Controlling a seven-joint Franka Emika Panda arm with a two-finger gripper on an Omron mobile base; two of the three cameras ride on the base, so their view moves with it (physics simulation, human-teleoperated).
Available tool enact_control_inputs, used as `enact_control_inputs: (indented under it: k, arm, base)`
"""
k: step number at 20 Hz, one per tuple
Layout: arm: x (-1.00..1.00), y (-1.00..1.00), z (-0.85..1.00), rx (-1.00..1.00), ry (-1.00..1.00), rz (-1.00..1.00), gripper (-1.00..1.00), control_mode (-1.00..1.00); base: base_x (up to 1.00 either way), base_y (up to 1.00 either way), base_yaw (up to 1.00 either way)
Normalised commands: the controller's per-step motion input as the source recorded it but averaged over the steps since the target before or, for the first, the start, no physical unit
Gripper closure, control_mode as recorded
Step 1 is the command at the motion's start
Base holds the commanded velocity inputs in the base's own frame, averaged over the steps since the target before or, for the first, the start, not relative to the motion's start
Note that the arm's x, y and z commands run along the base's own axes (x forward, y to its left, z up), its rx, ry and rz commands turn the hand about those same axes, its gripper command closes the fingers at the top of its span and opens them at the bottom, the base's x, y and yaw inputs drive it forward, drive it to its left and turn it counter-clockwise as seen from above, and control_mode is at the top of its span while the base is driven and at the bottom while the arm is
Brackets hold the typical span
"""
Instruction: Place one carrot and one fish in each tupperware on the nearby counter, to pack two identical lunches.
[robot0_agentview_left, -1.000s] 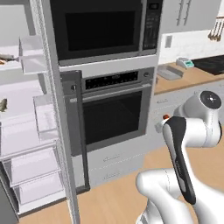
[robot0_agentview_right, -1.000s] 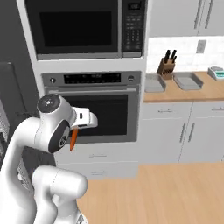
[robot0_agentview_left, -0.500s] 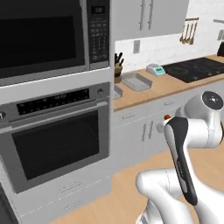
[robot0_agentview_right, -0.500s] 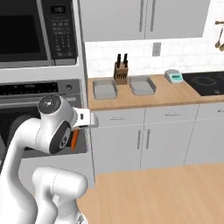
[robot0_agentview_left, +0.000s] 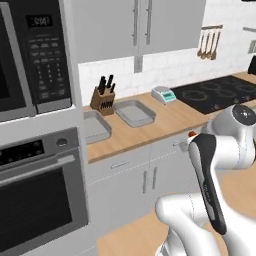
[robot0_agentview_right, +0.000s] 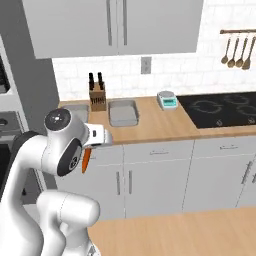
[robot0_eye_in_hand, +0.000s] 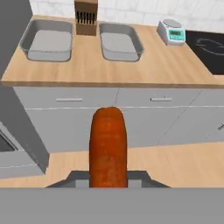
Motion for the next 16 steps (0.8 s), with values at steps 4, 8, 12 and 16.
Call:
enact_control_inputs:
  k: [4,8,12,16]
  arm:
    - [0.0,0.0,0.0,0.0,0.0,0.0,1.0,1.0]
    - [0.0,0.0,0.0,0.0,0.0,0.0,1.0,1.0]
    - [0.0,0.0,0.0,0.0,0.0,0.0,1.0,1.0]
    - [0.43,0.34,-0.44,0.0,0.14,0.11,1.0,-1.0]
  base:
    - [1.0,-0.21,0.21]
    - [1.0,0.07,0.24]
    - [1.0,0.26,0.23]
    - [0.24,0.1,0.05]
